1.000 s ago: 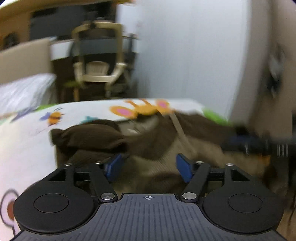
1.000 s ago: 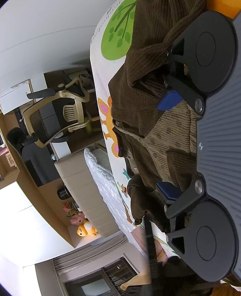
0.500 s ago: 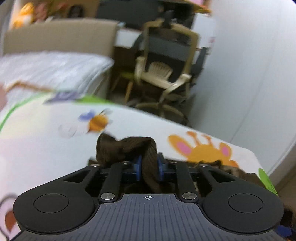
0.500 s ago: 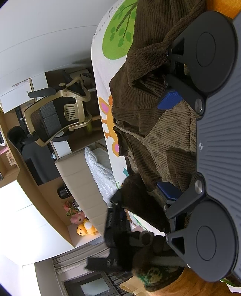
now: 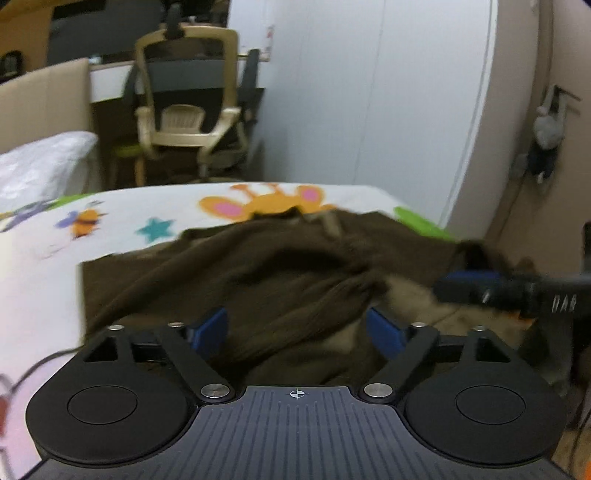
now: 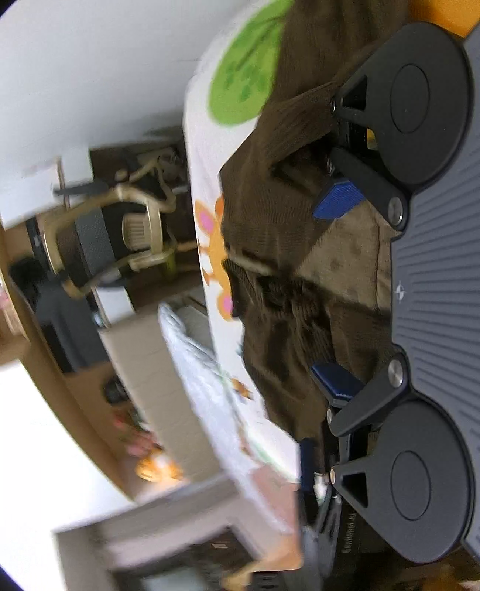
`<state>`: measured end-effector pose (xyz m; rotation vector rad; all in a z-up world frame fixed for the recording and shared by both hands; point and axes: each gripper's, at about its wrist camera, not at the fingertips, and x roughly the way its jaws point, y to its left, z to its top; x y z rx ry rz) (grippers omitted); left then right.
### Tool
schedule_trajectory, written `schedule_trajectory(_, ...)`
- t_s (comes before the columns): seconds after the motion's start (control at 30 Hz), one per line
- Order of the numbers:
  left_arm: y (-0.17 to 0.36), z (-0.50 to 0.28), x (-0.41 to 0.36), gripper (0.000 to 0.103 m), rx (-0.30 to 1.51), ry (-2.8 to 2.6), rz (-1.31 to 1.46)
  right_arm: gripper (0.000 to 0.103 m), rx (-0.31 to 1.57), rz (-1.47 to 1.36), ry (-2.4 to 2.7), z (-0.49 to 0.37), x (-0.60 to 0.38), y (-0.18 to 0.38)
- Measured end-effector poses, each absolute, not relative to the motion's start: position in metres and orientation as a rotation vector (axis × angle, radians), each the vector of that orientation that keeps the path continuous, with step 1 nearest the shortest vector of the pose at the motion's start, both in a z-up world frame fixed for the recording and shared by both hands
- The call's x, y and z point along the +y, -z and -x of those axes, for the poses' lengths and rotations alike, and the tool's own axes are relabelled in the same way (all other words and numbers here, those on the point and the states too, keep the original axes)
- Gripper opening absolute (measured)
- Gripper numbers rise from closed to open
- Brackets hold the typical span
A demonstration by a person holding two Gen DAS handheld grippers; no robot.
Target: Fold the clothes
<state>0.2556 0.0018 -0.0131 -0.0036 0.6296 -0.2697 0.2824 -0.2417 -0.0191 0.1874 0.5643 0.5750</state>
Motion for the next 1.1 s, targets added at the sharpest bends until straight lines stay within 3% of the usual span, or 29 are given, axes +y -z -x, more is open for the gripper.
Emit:
schedule_trajectory(0.1, 0.014, -0.244, 0.019, 0.097, 0.618, 0.265, 0.026, 0.084, 0.566, -0.121, -0.627, -0.287, -0.224, -0.006)
schedule_trajectory(0.23, 0.021, -0.237, 0.036, 0.099, 0.631, 0.263, 0.087, 0.058, 0.663, -0.122, -0.589, -0.330, -0.196, -0.006)
schedule_trajectory(0.4, 0.009, -0.230, 0.050, 0.099, 0.593, 0.277, 0.148, 0.050, 0.740, -0.068, -0.494, -0.373, -0.162, 0.029)
schedule_trajectory(0.5, -0.011, -0.228, 0.059, 0.099, 0.534, 0.284, 0.159, 0.020, 0.720, -0.053, -0.558, -0.366, -0.157, 0.026)
schedule_trajectory(0.7, -0.039, -0.260, 0.067, 0.102, 0.422, 0.289, 0.213, 0.019, 0.648, 0.006, -0.478, -0.365, -0.183, -0.002)
schedule_trajectory(0.9, 0.000, -0.305, 0.058, 0.103, 0.547, 0.303, 0.310, 0.026, 0.740, 0.007, -0.399, -0.372, -0.199, 0.033)
schedule_trajectory(0.97, 0.025, -0.311, 0.057, 0.103, 0.620, 0.273, 0.316, 0.034, 0.728, -0.002, -0.403, -0.366, -0.205, 0.024)
schedule_trajectory(1.1, 0.040, -0.307, 0.068, 0.103, 0.625, 0.263, 0.359, 0.064, 0.601, -0.024, -0.377, -0.337, -0.245, -0.015)
